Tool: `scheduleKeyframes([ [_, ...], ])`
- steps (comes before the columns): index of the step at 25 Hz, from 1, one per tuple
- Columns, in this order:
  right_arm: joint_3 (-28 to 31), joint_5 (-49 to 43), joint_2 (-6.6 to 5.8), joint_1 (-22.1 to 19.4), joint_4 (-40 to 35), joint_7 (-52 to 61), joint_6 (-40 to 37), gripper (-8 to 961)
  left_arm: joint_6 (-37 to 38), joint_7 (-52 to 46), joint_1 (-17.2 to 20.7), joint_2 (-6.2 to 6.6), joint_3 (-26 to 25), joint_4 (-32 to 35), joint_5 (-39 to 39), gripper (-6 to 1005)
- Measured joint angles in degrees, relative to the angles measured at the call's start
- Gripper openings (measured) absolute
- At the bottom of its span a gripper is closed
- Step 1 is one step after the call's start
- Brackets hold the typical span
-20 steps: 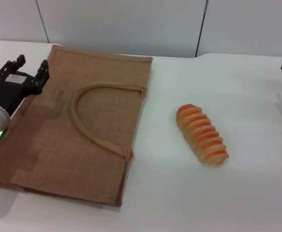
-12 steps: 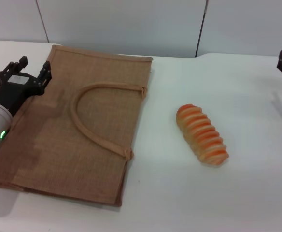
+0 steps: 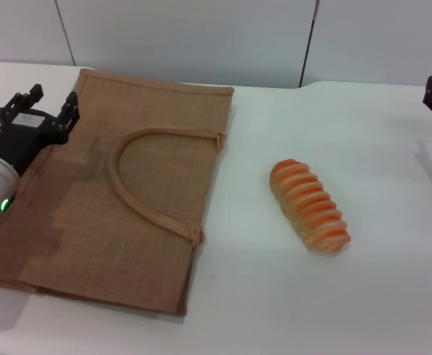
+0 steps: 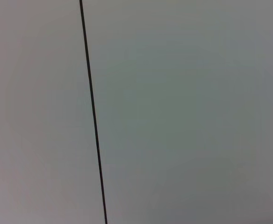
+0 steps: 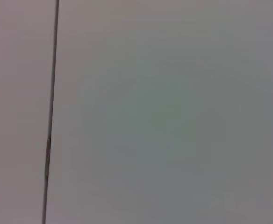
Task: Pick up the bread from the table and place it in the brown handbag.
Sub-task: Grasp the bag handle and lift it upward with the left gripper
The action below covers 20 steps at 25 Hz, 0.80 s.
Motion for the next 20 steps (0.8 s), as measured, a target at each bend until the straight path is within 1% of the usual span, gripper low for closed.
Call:
scheduleKeyframes([
  [7, 0.0, 0.05, -0.03, 0.26, -0.1, 0.28, 1.73, 880, 0.4, -2.18, -0.65, -0.03, 0.37, 0.0, 0.14, 606],
  [12, 0.0, -0.02, -0.11, 0.28, -0.06, 0.28, 2.03, 880, 0.57, -7.54, -1.09, 0.52, 2.28, 0.16, 2.94, 593],
  [16, 0.0, -0.03, -0.12, 0.11, -0.04, 0.24, 2.03, 879, 1.91, -16.38, -2.16, 1.62, 2.88, 0.63, 10.08, 584],
  [20, 0.0, -0.03, -0.14, -0.02, -0.05, 0.14, 2.03, 880, 2.9, -26.2, -3.75, 3.39, 2.91, 0.7, 17.95, 574],
])
